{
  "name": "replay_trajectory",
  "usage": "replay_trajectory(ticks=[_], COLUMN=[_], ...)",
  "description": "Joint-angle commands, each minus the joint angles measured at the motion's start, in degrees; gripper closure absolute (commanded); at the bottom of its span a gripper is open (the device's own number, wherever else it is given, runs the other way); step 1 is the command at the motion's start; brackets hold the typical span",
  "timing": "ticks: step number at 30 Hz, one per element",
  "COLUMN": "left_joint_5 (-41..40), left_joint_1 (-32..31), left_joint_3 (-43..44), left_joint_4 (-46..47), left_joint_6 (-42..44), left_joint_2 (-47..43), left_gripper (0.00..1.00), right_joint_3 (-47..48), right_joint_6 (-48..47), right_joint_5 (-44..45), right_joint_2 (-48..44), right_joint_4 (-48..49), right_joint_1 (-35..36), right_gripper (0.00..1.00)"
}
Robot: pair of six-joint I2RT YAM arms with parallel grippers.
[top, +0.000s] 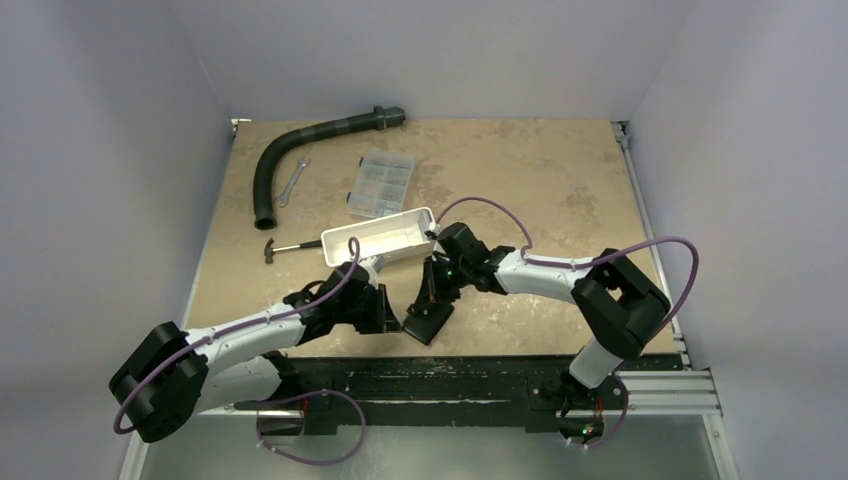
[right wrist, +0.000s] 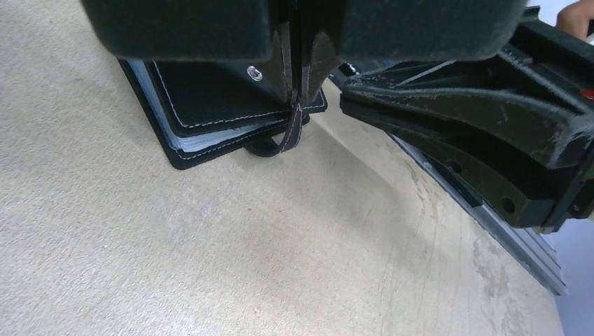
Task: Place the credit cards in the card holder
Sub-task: Close the card holder at the center of the board.
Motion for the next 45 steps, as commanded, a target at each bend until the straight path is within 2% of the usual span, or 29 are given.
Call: replay_trajectory(ticks=[1, 4, 7, 14, 22, 26, 27, 45], left_joint_5=[-1.04, -2.09, -2.14, -1.65, -1.85, -2.69, -3.2, -6.47], left_joint_1=[-0.1, -0.11, -0.1, -0.16, -0.09, -0.15, -0.12, -0.09], left_joint_3=[3.26, 4.6, 5.38, 5.95, 4.98, 4.66, 4.68, 2.83], left_joint_4=[-0.87, -0.19, 1.71, 4.12, 4.9, 4.46, 3.39, -2.14], left_joint_6=[1.58, 2.07, 2.59, 3.8, 2.78, 2.33, 2.34, 1.26], left_joint_2=[-1.34, -0.35, 2.64, 10.11, 12.67, 12.6, 12.58, 7.95], left_gripper=[0.8, 0.66, 0.63, 0.74, 0.82, 0.99, 1.0, 1.0], right_joint_3=[0.96, 0.89, 0.97, 2.21, 3.29, 3.6, 3.69, 1.89], right_joint_6=[-0.69, -0.96, -1.06, -1.26, -1.18, -1.07, -0.98, -1.81], right_joint_5=[-0.02, -0.27, -0.05, -0.62, -0.55, -0.55, -0.44, 2.2], right_joint_2=[-1.58, -2.05, -2.32, -2.77, -2.64, -2.66, -2.97, -4.18], right_joint_4=[-0.67, -1.29, -1.56, -3.07, -4.06, -4.67, -4.92, -7.98], right_joint_1=[0.26, 0.26, 0.26, 0.26, 0.26, 0.26, 0.26, -0.97], right_gripper=[1.0, 1.0, 1.0, 1.0, 1.0, 1.0, 1.0, 1.0])
